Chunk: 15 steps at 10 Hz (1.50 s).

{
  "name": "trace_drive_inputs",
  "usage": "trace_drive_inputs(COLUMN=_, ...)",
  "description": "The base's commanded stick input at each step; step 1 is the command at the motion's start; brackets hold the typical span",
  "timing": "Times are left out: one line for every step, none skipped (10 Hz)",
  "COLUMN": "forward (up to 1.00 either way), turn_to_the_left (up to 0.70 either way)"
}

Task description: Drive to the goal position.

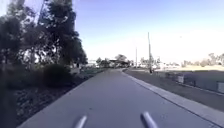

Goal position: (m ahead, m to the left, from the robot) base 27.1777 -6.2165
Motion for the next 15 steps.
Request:
trace_drive_inputs(forward=0.98, turn_to_the_left=0.0)
trace_drive_inputs(forward=0.98, turn_to_the_left=0.0)
trace_drive_inputs(forward=0.98, turn_to_the_left=0.0)
trace_drive_inputs(forward=0.98, turn_to_the_left=0.0)
trace_drive_inputs(forward=0.98, turn_to_the_left=0.0)
trace_drive_inputs(forward=0.98, turn_to_the_left=0.0)
trace_drive_inputs(forward=0.98, turn_to_the_left=0.0)
trace_drive_inputs(forward=0.98, turn_to_the_left=0.0)
trace_drive_inputs(forward=0.98, turn_to_the_left=0.0)
trace_drive_inputs(forward=0.98, turn_to_the_left=0.0)
trace_drive_inputs(forward=0.98, turn_to_the_left=0.0)
trace_drive_inputs(forward=0.98, turn_to_the_left=0.0)
trace_drive_inputs(forward=0.98, turn_to_the_left=0.0)
trace_drive_inputs(forward=0.98, turn_to_the_left=0.0)
trace_drive_inputs(forward=0.98, turn_to_the_left=0.0)
